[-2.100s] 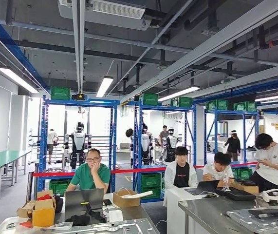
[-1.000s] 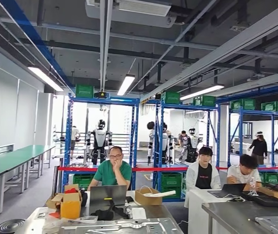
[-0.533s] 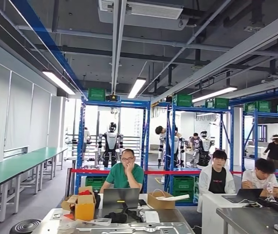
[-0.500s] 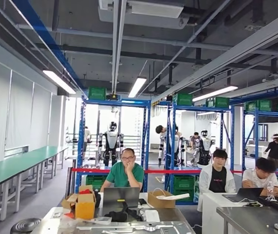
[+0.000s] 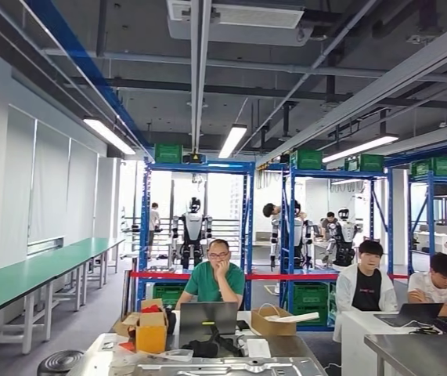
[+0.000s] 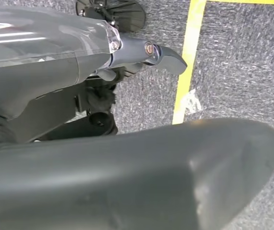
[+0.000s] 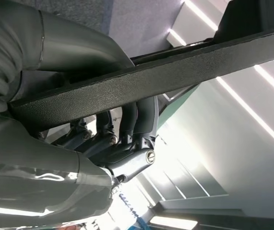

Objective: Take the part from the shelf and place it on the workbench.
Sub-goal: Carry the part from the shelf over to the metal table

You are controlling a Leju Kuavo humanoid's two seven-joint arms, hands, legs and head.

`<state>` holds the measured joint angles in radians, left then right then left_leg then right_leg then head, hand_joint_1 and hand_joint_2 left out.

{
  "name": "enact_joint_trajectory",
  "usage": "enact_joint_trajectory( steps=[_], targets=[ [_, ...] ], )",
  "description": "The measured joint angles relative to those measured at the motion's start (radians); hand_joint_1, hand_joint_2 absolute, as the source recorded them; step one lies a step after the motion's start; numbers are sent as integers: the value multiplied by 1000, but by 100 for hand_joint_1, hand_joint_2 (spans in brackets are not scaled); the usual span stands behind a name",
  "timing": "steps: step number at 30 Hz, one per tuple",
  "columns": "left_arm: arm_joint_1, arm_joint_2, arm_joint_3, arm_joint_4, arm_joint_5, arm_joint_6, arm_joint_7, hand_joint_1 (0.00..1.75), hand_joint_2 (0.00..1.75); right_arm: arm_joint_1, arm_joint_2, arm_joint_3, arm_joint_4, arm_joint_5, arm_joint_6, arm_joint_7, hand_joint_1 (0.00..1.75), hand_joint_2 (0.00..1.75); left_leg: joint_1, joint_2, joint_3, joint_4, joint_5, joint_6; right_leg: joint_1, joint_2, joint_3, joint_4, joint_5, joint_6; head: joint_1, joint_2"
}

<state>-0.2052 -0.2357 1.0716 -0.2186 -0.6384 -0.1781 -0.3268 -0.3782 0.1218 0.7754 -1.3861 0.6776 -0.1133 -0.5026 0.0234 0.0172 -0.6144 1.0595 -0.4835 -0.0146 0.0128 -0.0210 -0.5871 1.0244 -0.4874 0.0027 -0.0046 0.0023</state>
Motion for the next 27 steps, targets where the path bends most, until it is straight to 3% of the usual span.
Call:
enact_joint_trajectory(
  steps=[4,6,8,10,11,13,15,18,20,23,24,25,26,27],
  targets=[
    [1,0,0,0,-1,0,3,0,175,-1,0,3,1,0,0,1,175,175,-4,-9,-1,-4,1,28,-4,-4,-5,14,-13,13,0,0],
    [0,0,0,0,-1,0,3,0,175,-2,-1,4,1,0,0,1,175,175,-3,-12,0,-6,4,36,-6,5,-34,89,-63,21,0,0],
    [0,0,0,0,-1,0,3,0,175,-1,-3,4,1,0,0,1,175,175,-5,-17,0,-6,4,40,-8,10,-95,225,-124,24,-1,0],
    [0,1,0,0,-1,0,3,0,175,1,-6,5,2,0,0,1,175,175,-9,-23,1,-6,3,40,-7,12,-125,288,-131,21,-1,0],
    [0,1,0,0,-1,0,3,0,175,1,-8,5,3,0,0,1,175,175,-10,-27,2,-6,3,41,-7,14,-111,258,-105,17,-1,0],
    [-2,0,0,0,-1,0,2,0,175,-1,-8,5,3,0,0,1,175,175,-11,-36,4,-6,3,40,-2,28,-48,123,-35,5,-1,0],
    [-3,-1,0,0,-1,0,2,0,175,-3,-8,5,2,0,0,0,175,175,-10,-43,1,-6,5,37,3,40,-4,25,0,-4,0,0],
    [-1,-2,0,0,-2,0,2,0,175,-4,-8,5,2,-1,1,1,175,175,-7,-45,-3,-9,7,27,5,40,4,-3,2,-13,0,0],
    [-2,-2,0,0,-2,0,2,0,175,-4,-7,5,2,-3,2,1,175,175,-8,-41,-14,15,-16,21,0,35,8,-19,10,-19,0,0],
    [-3,-2,-1,0,-2,0,2,0,175,-3,-7,5,3,-6,4,1,175,175,-7,-36,-84,177,-103,12,-3,25,9,-24,14,-22,0,0],
    [-2,-2,-1,0,-2,1,2,0,175,-2,-8,5,4,-7,5,1,175,175,-5,-36,-106,227,-119,9,-3,23,9,-24,14,-22,0,0],
    [-1,-1,0,0,-2,1,2,0,175,-1,-8,6,6,-7,5,1,175,175,-4,-34,-113,246,-117,5,-3,21,8,-23,13,-22,0,0],
    [0,-1,0,0,-2,1,2,0,175,0,-8,6,7,-7,6,1,175,175,-2,-32,-103,227,-97,2,-4,20,8,-21,13,-20,0,0],
    [-1,-1,0,0,-2,1,2,0,175,0,-8,6,8,-7,6,1,175,175,1,-29,-76,173,-63,-1,-6,20,8,-17,11,-17,0,0]
  ],
)
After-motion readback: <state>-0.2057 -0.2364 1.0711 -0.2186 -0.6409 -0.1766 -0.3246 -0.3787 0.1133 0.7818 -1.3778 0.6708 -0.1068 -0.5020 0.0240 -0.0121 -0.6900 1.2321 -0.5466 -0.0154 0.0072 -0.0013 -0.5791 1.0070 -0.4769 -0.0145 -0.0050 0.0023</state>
